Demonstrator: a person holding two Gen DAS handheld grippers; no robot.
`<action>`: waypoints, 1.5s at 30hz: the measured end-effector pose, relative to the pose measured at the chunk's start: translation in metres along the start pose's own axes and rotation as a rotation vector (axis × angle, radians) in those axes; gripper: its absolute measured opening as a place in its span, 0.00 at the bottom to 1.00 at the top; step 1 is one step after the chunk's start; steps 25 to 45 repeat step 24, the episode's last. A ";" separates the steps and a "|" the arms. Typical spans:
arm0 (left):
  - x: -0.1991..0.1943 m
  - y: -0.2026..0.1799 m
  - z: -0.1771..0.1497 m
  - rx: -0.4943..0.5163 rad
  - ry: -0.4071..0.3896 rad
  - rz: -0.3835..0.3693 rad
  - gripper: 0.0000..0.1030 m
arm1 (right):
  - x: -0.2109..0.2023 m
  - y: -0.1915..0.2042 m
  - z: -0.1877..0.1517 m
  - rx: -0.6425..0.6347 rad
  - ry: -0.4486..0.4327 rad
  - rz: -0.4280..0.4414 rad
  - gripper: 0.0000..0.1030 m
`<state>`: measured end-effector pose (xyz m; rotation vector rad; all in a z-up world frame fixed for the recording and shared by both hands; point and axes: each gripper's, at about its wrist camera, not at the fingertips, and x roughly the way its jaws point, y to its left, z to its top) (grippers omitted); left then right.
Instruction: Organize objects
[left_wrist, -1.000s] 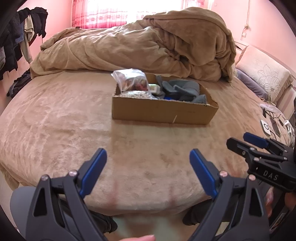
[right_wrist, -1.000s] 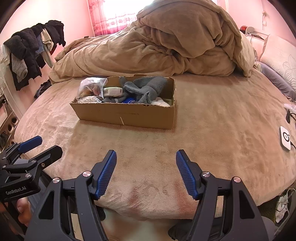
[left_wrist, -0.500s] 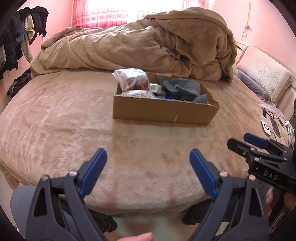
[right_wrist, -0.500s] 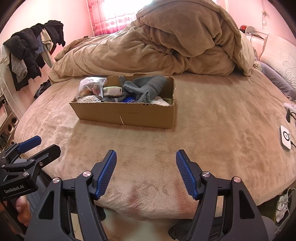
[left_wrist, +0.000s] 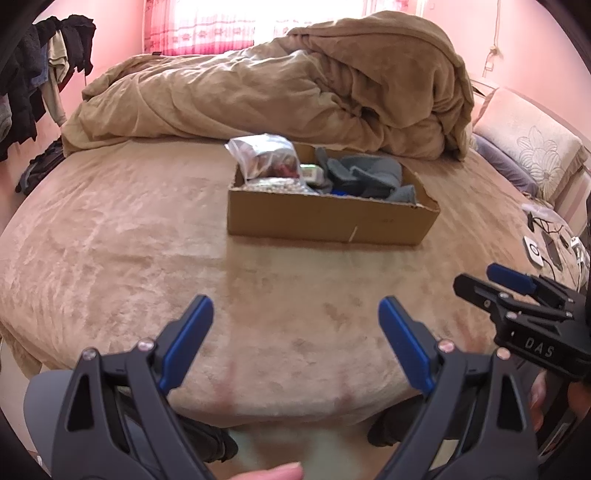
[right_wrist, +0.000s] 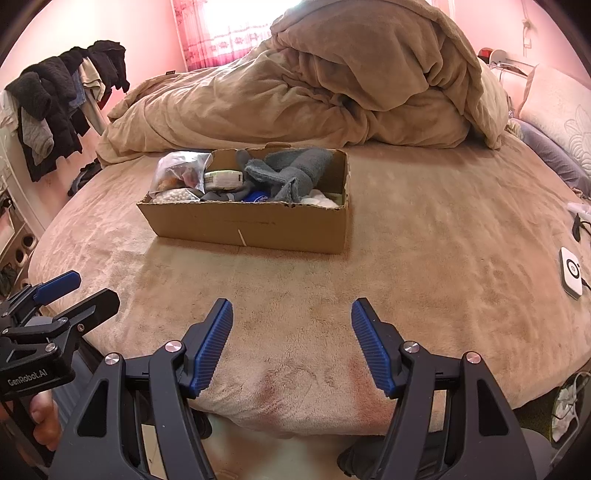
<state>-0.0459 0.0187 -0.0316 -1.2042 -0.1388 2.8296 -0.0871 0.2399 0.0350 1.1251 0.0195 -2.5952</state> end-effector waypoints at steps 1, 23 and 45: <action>0.000 0.000 0.000 -0.001 0.001 0.001 0.89 | 0.001 0.000 -0.001 0.000 0.000 0.000 0.68; 0.003 0.006 0.004 0.017 -0.016 -0.027 0.90 | 0.003 0.001 -0.002 -0.002 0.003 -0.003 0.68; 0.004 0.007 0.006 0.018 -0.015 -0.026 0.90 | 0.004 0.002 -0.002 -0.003 0.005 -0.004 0.68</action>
